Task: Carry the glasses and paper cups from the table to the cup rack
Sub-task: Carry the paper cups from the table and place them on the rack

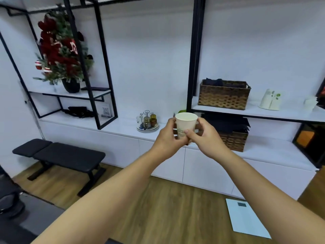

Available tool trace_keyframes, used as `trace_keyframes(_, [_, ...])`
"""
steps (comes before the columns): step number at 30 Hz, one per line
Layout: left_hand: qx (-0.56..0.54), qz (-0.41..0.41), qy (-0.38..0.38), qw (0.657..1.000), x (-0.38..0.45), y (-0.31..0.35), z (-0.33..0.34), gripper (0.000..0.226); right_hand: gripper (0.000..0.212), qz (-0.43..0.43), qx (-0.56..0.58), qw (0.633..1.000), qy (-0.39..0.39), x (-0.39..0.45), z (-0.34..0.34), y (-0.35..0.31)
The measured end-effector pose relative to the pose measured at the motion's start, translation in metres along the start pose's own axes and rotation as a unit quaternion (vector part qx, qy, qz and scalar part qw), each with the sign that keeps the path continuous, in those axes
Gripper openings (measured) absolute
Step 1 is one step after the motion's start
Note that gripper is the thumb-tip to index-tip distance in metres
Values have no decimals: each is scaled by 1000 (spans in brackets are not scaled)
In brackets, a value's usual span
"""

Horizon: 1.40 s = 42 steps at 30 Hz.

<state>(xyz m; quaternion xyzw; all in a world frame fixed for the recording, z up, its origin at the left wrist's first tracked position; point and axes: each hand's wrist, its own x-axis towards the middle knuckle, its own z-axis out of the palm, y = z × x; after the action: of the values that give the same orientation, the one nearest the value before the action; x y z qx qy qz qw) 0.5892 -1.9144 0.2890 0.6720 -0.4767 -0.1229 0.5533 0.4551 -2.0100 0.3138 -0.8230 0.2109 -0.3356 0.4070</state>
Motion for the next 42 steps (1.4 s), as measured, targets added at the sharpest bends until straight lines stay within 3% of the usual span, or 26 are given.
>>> trace_keyframes(10, [4, -22, 17, 1000, 157, -103, 15, 70, 45, 22, 37, 999, -31, 173, 31, 101])
trace_keyframes(18, [16, -71, 42, 996, 304, -166, -40, 67, 39, 44, 71, 995, -61, 354, 88, 141])
trace_keyframes(21, [39, -88, 48, 994, 342, -188, -61, 61, 44, 38, 70, 995, -54, 404, 116, 156])
trace_keyframes(25, [71, -88, 59, 992, 395, -229, -91, 55, 66, 24, 59, 998, -27, 468, 153, 178])
trace_keyframes(35, [116, -73, 196, 971, 558, -329, -166, 51, 25, -110, -29, 991, -72, 666, 247, 238])
trace_keyframes(39, [105, -92, 225, 964, 625, -363, -190, 58, 19, -140, -69, 982, -104, 748, 277, 250])
trace_keyframes(42, [86, -91, 256, 958, 663, -391, -199, 49, 15, -145, -46, 980, -131, 797, 301, 261])
